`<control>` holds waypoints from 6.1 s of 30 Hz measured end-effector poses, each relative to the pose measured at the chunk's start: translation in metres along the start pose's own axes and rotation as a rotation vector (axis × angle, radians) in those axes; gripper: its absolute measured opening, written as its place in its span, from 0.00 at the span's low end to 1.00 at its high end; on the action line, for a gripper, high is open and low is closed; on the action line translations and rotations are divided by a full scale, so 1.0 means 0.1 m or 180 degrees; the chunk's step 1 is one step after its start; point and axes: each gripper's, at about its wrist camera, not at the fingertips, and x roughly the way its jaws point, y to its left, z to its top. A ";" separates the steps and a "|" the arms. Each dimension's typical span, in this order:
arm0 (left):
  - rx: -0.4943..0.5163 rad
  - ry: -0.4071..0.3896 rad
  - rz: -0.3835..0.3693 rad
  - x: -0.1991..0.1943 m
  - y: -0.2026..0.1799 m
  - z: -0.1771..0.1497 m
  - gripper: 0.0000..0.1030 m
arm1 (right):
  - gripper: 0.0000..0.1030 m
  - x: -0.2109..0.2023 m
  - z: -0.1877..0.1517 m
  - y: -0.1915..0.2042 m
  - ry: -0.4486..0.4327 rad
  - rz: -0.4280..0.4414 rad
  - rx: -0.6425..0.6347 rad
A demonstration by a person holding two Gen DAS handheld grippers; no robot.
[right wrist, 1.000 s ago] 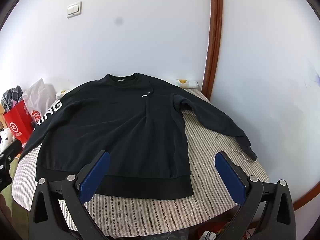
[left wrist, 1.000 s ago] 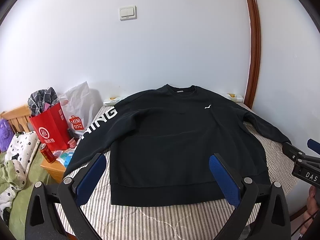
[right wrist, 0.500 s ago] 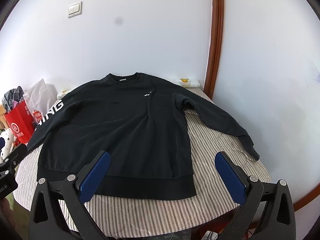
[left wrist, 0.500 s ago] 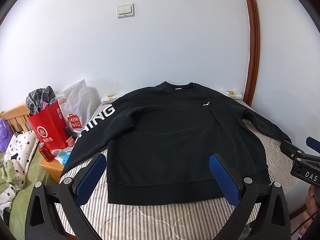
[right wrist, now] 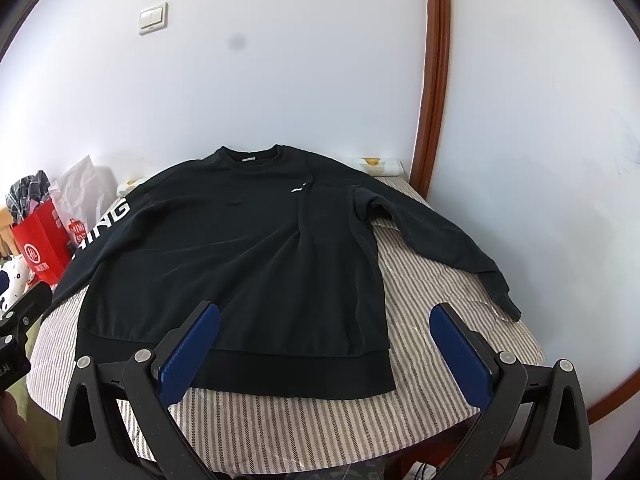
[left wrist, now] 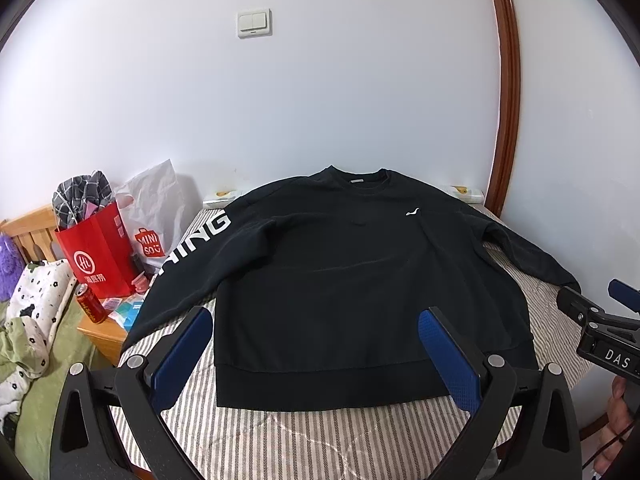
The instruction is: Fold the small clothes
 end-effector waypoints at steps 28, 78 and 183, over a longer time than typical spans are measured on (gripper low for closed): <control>-0.0039 -0.0066 0.0027 -0.06 0.02 0.01 1.00 | 1.00 -0.08 0.01 -0.05 -0.0066 0.0017 0.0035; -0.2851 0.0599 -0.0229 2.43 2.48 -0.58 0.49 | 0.92 1.96 0.21 0.74 0.0817 -0.0015 -0.0577; -0.0762 0.0985 -0.0372 1.98 1.49 -0.79 0.27 | 0.58 2.55 0.40 0.13 0.0513 0.0255 -0.0575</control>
